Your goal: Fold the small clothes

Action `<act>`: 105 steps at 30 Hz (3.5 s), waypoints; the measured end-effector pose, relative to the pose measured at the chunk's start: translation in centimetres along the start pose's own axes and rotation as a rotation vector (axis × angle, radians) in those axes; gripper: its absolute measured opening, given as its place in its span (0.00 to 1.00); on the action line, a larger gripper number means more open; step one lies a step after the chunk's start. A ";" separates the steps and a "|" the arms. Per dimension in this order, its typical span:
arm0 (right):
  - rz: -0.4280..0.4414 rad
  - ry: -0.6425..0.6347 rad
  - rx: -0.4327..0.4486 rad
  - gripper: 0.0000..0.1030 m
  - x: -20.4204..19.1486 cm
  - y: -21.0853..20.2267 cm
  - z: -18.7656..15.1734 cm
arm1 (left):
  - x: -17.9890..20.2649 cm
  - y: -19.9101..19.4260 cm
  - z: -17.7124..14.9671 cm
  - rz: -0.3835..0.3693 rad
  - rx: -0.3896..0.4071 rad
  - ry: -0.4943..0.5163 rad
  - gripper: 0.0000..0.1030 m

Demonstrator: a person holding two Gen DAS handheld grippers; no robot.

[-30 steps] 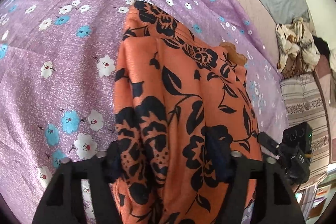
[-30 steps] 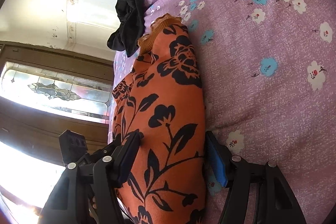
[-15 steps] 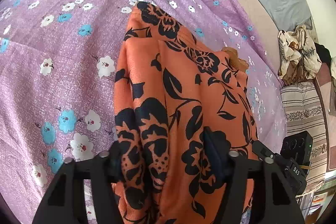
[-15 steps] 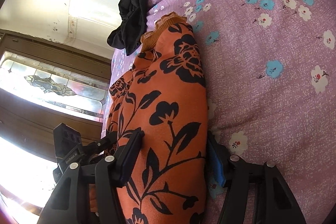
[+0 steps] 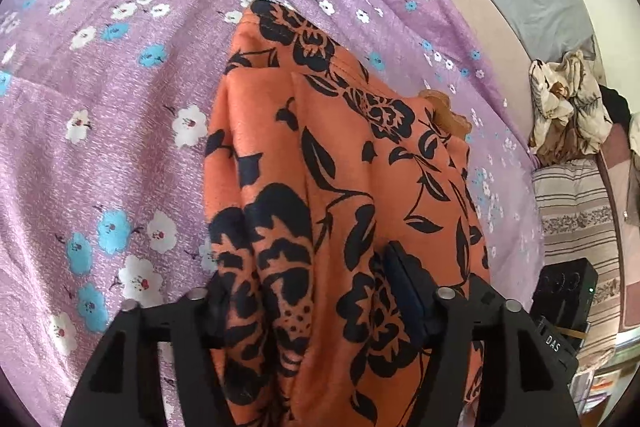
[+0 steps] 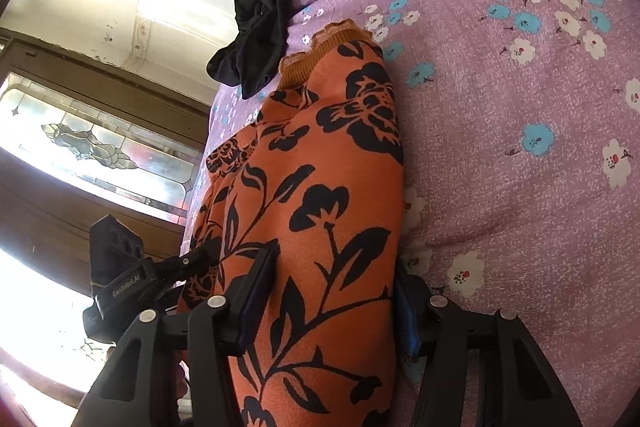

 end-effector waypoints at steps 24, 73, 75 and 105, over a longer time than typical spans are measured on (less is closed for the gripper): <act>-0.094 -0.233 0.356 0.39 -2.4 -15.3 -0.5 | 15.7 -5.6 -4.3 -0.024 0.211 0.372 0.31; -0.163 -0.261 0.341 0.39 1.2 -16.6 -1.1 | 19.2 -1.6 -7.1 0.192 0.206 0.513 0.31; -0.166 -0.254 0.337 0.39 1.4 -16.2 -1.1 | 19.0 -1.2 -7.0 0.202 0.199 0.508 0.31; -0.378 -0.204 0.330 0.54 5.3 -15.9 -0.4 | 15.4 -0.3 -6.7 0.446 0.190 0.575 0.67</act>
Point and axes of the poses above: each gripper's, at about its wrist camera, not at the fingertips, and y roughly the way its jaws point, x to its right, z to its top, the point moved 6 cm from there along y, roughly the way its jaws point, and after that the axes turned 7 degrees about -z, right-handed, at the moved point
